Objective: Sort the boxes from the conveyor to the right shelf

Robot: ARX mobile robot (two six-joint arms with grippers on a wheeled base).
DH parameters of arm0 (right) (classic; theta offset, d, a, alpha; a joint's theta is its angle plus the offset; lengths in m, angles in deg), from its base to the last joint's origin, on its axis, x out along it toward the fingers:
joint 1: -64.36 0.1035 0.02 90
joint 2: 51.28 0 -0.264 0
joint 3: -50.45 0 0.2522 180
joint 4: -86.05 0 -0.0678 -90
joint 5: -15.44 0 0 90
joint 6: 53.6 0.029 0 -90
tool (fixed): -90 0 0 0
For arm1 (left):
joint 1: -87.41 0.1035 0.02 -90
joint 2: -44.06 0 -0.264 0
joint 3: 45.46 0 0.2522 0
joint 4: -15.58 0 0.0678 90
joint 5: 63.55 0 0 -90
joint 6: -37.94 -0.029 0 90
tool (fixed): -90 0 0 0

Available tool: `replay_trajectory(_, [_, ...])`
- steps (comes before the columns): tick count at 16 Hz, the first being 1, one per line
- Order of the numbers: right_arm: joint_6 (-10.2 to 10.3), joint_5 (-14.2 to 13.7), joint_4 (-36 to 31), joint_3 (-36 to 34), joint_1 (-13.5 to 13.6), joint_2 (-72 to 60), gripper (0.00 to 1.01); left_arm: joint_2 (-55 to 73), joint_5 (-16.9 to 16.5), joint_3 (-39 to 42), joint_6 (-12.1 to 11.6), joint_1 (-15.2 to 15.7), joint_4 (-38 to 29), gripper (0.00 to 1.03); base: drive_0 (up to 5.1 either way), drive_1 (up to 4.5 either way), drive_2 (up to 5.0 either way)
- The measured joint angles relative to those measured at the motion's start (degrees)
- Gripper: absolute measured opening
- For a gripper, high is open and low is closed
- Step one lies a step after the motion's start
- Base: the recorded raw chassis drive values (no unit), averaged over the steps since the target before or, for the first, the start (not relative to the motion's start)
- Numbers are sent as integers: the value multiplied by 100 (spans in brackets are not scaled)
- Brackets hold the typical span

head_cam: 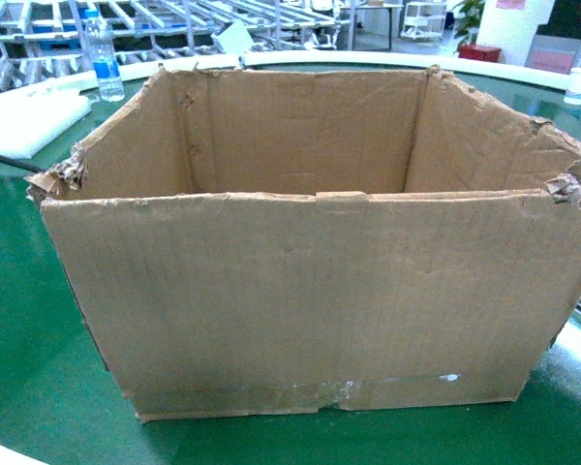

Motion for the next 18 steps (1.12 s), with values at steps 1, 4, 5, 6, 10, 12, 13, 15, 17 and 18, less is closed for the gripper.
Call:
replay_trajectory(1, [0,0,2,0,0,0,98,0,0,0,0,0,0,98,0,0,0])
replay_trajectory(4, [0,0,2,0,0,0,98,0,0,0,0,0,0,98,0,0,0])
replay_trajectory(5, [0,0,2,0,0,0,98,0,0,0,0,0,0,98,0,0,0])
replay_trajectory(6, [0,0,2,0,0,0,98,0,0,0,0,0,2,98,0,0,0])
replay_trajectory(10, [0,0,0,0,0,0,98,0,0,0,0,0,0,98,0,0,0])
replay_trajectory(12, [0,0,2,0,0,0,98,0,0,0,0,0,0,98,0,0,0])
replay_trajectory(13, [0,0,0,0,0,0,98,0,0,0,0,0,0,98,0,0,0])
replay_trajectory(15, [0,0,2,0,0,0,98,0,0,0,0,0,0,98,0,0,0])
replay_trajectory(17, [0,0,0,0,0,0,98,0,0,0,0,0,0,98,0,0,0])
replay_trajectory(18, [0,0,0,0,0,0,98,0,0,0,0,0,0,98,0,0,0])
